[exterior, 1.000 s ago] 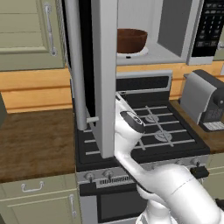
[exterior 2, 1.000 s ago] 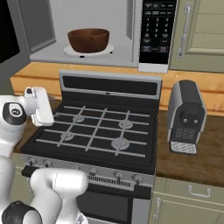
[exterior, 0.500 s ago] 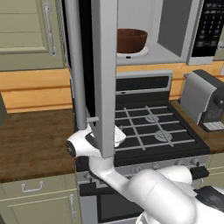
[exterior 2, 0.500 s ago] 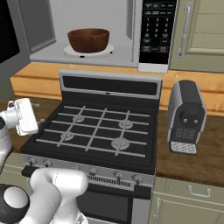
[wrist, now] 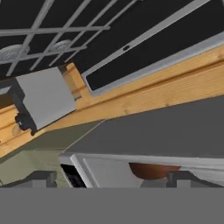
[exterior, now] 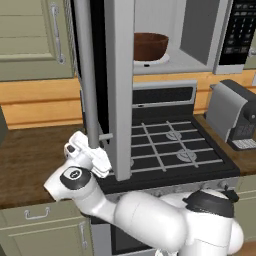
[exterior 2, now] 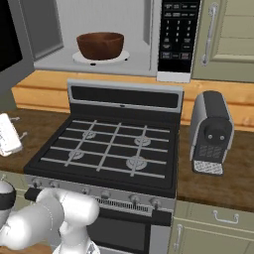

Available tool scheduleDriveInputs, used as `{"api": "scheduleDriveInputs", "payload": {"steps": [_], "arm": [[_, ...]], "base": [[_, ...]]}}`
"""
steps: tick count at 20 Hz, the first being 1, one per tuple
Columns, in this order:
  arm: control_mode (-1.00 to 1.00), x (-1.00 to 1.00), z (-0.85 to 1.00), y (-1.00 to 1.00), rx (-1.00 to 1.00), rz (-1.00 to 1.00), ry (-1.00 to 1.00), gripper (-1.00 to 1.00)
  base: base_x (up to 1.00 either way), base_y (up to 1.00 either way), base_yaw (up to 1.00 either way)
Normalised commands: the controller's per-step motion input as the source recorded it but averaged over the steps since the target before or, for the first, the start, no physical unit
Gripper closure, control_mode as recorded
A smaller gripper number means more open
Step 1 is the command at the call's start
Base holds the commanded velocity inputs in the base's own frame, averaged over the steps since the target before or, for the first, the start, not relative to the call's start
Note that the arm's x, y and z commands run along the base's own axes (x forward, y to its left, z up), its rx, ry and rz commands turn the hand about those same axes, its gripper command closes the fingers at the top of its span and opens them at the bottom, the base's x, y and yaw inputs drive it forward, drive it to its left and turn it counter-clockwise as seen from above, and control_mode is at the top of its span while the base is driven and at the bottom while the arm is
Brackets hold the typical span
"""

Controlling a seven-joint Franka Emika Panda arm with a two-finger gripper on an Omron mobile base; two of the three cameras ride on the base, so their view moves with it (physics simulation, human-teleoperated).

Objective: Pick the mushroom from the sink and place it in the bowl. Then pick the bowl and place it in the microwave. Then close the microwave door and press the start button.

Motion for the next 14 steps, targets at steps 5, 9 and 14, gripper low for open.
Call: {"api": "scheduleDriveInputs", "payload": {"steps": [5,9,14], "arm": [[-1.0,-0.29,0.1,0.91,-0.11,-0.12,-0.32,-1.0],[-1.0,-0.48,0.42,0.6,-0.01,-0.21,-0.3,-1.0],[-1.0,-0.35,0.64,0.31,0.0,-0.19,-0.29,-1.0]], "base": [[0.0,0.0,0.0],[0.0,0.0,0.0],[0.0,0.0,0.0]]}}
